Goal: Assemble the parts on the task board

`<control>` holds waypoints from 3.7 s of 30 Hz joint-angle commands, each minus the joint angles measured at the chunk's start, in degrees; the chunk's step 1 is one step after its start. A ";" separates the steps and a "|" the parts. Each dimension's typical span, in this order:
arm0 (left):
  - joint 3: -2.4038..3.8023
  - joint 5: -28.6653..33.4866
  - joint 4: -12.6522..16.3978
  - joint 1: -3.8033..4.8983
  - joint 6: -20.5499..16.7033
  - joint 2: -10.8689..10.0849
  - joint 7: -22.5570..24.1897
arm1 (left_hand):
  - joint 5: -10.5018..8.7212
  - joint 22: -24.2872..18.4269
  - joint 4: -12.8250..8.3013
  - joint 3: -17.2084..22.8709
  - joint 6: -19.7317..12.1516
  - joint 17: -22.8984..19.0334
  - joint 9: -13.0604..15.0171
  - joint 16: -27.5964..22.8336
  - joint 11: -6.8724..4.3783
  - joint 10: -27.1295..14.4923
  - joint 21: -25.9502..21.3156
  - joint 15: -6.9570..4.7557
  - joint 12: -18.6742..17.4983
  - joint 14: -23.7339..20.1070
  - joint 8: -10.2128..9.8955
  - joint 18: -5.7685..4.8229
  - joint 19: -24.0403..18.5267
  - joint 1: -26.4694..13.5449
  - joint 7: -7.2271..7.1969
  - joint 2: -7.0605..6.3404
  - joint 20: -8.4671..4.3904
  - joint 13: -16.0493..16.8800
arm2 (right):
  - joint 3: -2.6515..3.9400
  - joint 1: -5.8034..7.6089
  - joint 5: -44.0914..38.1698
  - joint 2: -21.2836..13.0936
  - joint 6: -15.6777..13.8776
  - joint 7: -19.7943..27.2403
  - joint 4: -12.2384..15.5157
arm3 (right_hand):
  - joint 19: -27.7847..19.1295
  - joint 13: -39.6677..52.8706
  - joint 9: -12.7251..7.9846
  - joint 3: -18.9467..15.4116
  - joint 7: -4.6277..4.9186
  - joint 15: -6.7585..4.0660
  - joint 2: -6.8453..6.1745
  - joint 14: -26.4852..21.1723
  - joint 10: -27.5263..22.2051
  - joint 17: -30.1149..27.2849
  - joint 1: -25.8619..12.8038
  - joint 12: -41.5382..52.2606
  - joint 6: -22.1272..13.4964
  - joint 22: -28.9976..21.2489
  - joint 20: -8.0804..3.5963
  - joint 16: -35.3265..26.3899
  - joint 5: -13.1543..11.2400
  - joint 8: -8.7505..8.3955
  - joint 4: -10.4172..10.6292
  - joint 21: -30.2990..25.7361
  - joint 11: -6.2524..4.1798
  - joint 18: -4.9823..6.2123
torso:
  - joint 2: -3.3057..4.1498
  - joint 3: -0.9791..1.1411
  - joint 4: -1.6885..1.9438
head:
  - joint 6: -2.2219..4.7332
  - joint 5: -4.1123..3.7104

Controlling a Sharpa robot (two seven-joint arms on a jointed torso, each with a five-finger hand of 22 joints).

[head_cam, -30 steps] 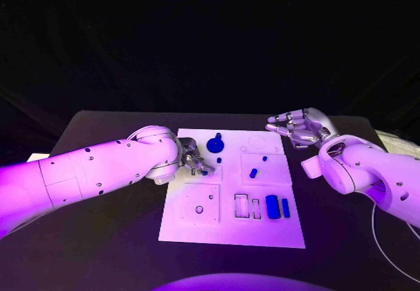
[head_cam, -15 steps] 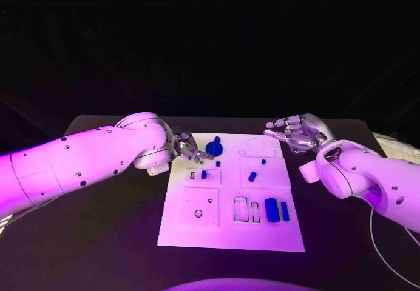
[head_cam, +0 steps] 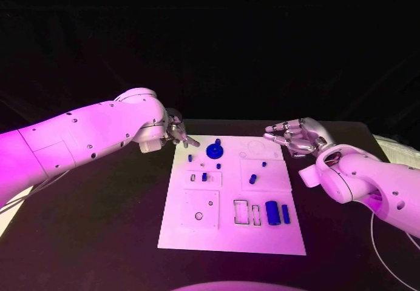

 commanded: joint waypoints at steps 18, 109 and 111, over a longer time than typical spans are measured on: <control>-1.89 1.19 -16.36 0.22 9.17 9.00 0.77 | 0.25 2.96 0.17 -1.89 2.29 15.06 -0.22 0.18 -0.99 1.64 1.55 -0.38 1.80 6.02 1.39 0.19 1.02 0.96 -0.70 0.73 -0.08 1.22 | 0.00 -0.06 -0.69 0.40 0.56 1.12 0.89 | -0.50 -0.07 0.08 -0.37 -0.09 0.10 0.27 3.74 -0.56 5.58 -0.26 -0.25 0.11 -0.03 -0.08 -0.38 0.70 0.08 -0.11 -0.26 -0.02 -0.21 | 0.48 0.04 -0.58 | 0.46 1.08; -2.18 2.00 -16.37 -0.74 12.99 9.80 -0.18 | 0.98 5.13 -2.24 2.39 2.43 15.06 0.82 0.18 -2.22 3.29 3.33 -1.47 3.40 6.02 3.10 -0.33 2.33 8.60 -2.00 3.86 -1.16 1.79 | 0.00 -0.07 -0.77 0.82 1.09 0.81 0.50 | -0.49 -0.10 0.09 -0.59 -0.09 0.08 0.44 3.73 -0.54 5.49 0.13 -0.20 0.06 0.01 -0.10 -0.48 -0.03 0.07 -0.53 -0.26 -0.04 -0.22 | 0.48 0.07 -0.62 | -0.59 1.88; -2.18 2.00 -16.49 -0.76 13.14 9.90 -0.21 | 1.11 5.19 -3.32 4.11 2.19 15.06 0.77 0.18 -2.41 3.18 3.34 -1.64 3.22 6.02 2.97 -0.34 2.35 10.51 -2.19 4.24 -1.29 1.63 | 0.00 -0.07 -0.77 0.80 1.08 0.83 0.53 | -0.49 -0.10 0.09 -0.59 -0.09 0.08 0.44 3.73 -0.54 5.49 0.13 -0.20 0.06 0.01 -0.10 -0.48 -0.03 0.07 -0.53 -0.26 -0.04 -0.22 | 0.46 0.06 -0.61 | -0.65 1.82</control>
